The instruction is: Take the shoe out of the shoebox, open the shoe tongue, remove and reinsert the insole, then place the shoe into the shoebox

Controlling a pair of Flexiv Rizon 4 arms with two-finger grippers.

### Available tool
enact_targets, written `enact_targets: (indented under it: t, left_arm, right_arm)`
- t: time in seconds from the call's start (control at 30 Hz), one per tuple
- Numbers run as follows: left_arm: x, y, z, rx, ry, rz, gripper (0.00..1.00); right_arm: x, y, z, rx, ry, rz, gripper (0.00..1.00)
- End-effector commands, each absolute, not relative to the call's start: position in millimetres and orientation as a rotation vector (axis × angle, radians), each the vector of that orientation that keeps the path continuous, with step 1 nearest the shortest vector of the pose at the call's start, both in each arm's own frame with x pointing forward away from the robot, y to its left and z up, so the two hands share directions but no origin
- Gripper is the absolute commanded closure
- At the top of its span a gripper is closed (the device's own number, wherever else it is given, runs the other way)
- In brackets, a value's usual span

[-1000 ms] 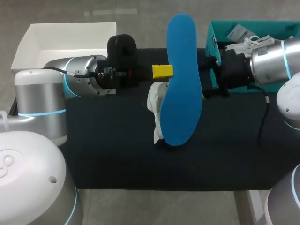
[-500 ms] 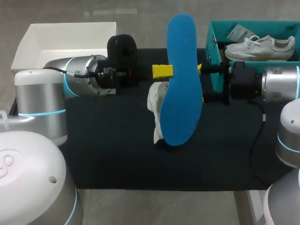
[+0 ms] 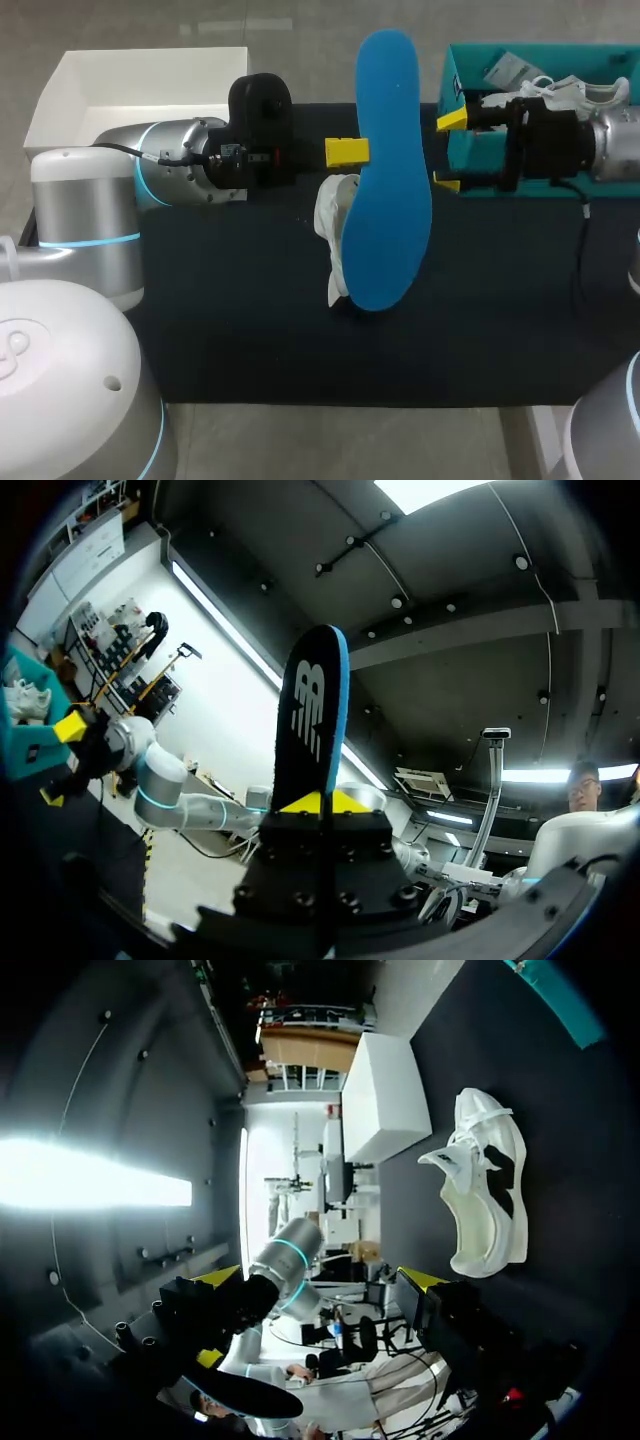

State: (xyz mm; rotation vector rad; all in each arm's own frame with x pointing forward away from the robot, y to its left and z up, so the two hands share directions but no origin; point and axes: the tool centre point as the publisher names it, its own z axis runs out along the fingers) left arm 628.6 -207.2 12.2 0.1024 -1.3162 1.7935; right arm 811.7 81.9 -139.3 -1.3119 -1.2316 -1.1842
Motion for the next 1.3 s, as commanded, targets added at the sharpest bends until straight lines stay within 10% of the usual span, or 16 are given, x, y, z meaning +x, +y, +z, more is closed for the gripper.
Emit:
enact_targets:
  t: [0.03,1.3]
  left_arm:
    - [628,-208,11,0.102,-1.314,1.796,1.0]
    - [690,-200,-8,-1.256,-1.825,2.1,1.0]
  right_arm:
    - [809,80,-128,-1.316,-1.252,-1.181,0.0]
    - [808,82,-122,-1.32,-1.234,-1.246,0.0]
